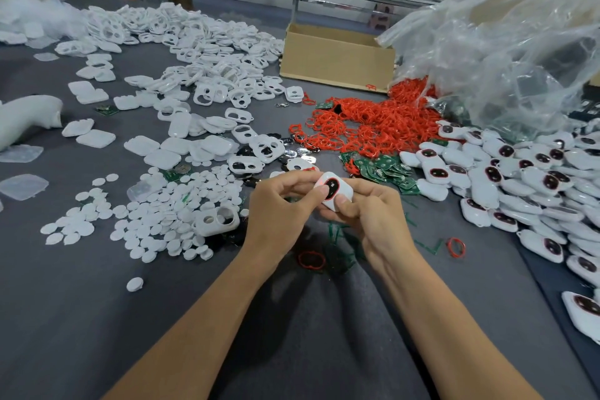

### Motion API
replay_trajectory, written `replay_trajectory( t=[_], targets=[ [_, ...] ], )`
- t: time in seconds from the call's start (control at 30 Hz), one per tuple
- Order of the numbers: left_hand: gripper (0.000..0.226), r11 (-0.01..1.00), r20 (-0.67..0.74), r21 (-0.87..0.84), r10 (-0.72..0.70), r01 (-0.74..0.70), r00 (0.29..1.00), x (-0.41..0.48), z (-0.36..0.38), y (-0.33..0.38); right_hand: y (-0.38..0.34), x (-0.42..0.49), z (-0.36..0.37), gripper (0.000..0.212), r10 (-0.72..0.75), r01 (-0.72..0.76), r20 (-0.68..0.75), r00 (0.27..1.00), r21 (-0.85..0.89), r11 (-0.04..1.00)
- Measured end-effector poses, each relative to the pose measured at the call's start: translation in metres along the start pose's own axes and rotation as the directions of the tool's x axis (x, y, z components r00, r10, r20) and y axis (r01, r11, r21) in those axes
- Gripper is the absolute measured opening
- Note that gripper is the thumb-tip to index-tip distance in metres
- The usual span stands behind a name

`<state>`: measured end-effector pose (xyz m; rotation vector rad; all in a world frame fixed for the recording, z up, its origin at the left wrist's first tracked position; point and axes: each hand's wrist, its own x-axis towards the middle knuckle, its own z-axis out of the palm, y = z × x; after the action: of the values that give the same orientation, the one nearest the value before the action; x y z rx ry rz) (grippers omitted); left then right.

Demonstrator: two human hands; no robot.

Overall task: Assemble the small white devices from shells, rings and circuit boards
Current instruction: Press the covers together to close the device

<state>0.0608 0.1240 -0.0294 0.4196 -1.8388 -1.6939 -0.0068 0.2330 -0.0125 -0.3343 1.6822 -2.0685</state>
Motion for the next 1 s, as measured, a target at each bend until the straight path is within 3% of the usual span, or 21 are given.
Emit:
replay_trajectory(
  t=[0.3,0.53,1.0],
  targets=[
    [0.021,0.993,-0.042,0.117,0.005,0.0,0.999,0.002,0.0,-0.003,0.003,-0.002,0.002,0.028,-0.058,0.07,0.127,0.99,-0.093,0.993],
    [0.018,0.972,-0.108,0.222,0.101,-0.075,0.989,0.0,0.0,-0.002,0.007,-0.001,0.004,0.027,-0.092,0.114,0.112,0.989,-0.203,0.972],
    [0.02,0.962,-0.118,0.25,0.142,-0.109,0.983,0.0,0.003,-0.001,0.012,0.0,0.004,0.027,-0.135,0.146,0.082,0.988,-0.162,0.976]
  ],
)
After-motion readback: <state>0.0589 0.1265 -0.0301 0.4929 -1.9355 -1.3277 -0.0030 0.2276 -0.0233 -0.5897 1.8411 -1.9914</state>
